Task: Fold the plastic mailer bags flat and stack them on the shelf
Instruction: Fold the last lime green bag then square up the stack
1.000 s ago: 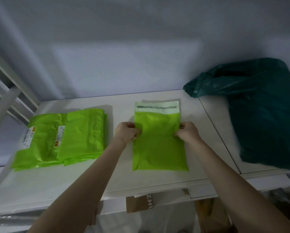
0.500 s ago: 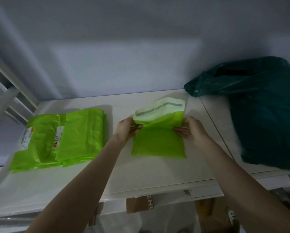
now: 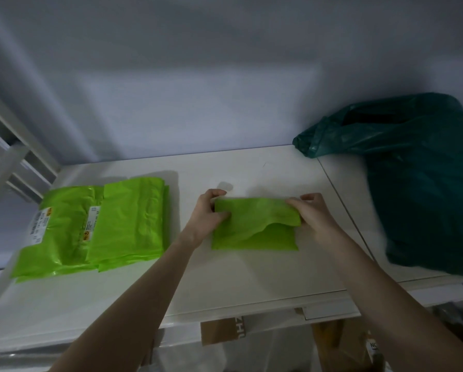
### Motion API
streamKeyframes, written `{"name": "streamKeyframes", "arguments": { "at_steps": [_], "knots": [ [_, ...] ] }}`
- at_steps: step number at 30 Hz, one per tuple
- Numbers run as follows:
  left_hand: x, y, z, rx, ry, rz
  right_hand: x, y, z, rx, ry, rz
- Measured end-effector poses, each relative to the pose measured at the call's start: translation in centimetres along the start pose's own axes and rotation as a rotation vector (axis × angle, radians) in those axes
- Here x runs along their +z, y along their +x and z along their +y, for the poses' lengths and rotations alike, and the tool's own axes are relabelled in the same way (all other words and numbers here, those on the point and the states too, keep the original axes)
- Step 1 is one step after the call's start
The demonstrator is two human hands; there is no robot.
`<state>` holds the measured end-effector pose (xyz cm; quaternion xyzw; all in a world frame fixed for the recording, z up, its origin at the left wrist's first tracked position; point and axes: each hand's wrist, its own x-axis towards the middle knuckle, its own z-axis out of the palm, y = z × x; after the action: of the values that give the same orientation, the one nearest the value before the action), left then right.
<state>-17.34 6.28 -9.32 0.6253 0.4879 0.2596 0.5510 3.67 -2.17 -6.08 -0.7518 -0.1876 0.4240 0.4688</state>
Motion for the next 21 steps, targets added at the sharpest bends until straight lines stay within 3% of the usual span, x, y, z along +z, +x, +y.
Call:
{"name": "streamKeyframes", "arguments": {
  "at_steps": [4,7,9,11,17,21],
  "knots": [
    [0.3,-0.1,-0.2,0.106,0.241,0.036,-0.4,-0.7,0.5,0.089,0.03,-0.111],
    [0.7,-0.4,0.0,0.173,0.441,0.208,-0.5,-1.2,1.0,0.02,-0.027,-0.126],
    [0.7,-0.8,0.1,0.095,0.487,0.299,-0.5,-1.3,1.4,-0.05,-0.109,-0.073],
    [0.5,-1.1,0.2,-0.031,0.523,0.281,-0.5,-1.2,1.8,-0.103,-0.163,-0.029],
    [0.0,-1.5,0.3,-0.212,0.294,0.257,-0.3,-1.4,2.6,-0.246,-0.302,0.011],
    [-0.2,-1.7,0.0,-0.189,0.186,0.268,-0.2,-1.6,2.7,-0.346,-0.397,0.034]
  ]
}}
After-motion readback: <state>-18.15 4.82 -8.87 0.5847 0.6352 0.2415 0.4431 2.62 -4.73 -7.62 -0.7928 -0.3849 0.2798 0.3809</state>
